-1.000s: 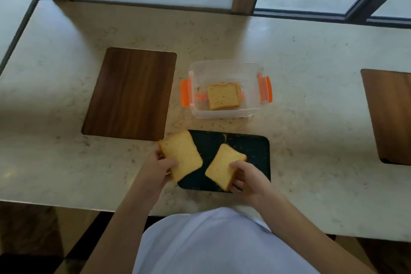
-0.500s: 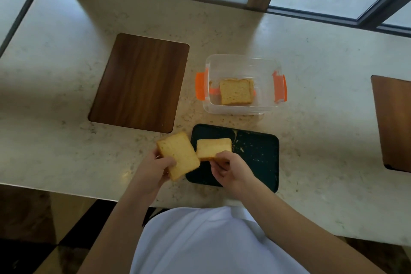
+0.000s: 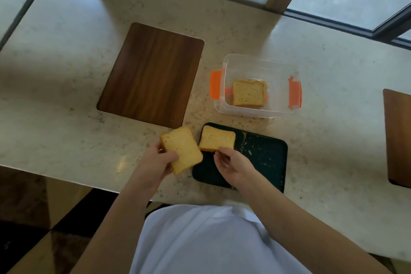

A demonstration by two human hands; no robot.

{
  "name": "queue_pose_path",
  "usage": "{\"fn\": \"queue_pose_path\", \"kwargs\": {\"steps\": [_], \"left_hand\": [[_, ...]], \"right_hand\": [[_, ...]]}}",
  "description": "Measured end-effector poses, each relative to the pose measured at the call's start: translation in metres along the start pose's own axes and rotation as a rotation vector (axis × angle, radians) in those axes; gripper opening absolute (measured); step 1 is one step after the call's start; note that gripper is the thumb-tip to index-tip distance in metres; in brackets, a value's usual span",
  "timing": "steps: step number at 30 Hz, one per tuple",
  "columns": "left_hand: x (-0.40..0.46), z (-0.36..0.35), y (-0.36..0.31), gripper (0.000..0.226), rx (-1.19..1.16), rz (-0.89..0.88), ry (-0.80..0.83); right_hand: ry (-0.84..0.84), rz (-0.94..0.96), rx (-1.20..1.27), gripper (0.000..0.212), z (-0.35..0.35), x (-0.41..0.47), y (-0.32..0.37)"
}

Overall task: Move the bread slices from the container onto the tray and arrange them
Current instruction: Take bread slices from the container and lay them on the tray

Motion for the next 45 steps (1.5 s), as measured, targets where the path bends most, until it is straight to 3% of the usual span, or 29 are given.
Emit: {"fn": "queue_pose_path", "kwargs": {"steps": [2,5,12,30,36,45], "left_hand": [[0.001,-0.001,-0.001,0.056,0.012,-0.005,0.003],[0.001,-0.004,-0.002,0.054,0.025,-0.008,0.006],[0.000,-0.006,0.000,0.057,0.051,-0.008,-0.016],[-0.006,-0.010,-0.003,0.055,0.187,-0.012,-0.016],[-0.005,-0.017,-0.005,0.055,0.209,-0.016,-0.002],[-0.010,-0.021,-0.001,0.046,0.197,-0.005,-0.003]], "right_hand": [[-0.013,-0.003,0.007,0.021,0.001,0.000,-0.001],[-0.016,-0.049,-0.009,0.043,0.002,-0.004,-0.005],[0.123,-0.172,-0.127,0.067,-0.022,-0.016,-0.020],[-0.022,-0.130,-0.402,0.055,-0.025,-0.007,0.000],[-0.008,-0.019,-0.634,0.018,-0.012,-0.010,-0.005],[-0.307,0.376,-0.615,0.043,0.021,-0.009,0.047]]}}
Point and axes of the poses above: each hand's wrist, its own x-axis towards the middle knuckle, its own z-axis out of the back of the hand, y = z × x, the point moved 5 cm from there along x, towards the middle knuckle, and after that the axes turned 15 degrees about -z, right-handed, at the moved point
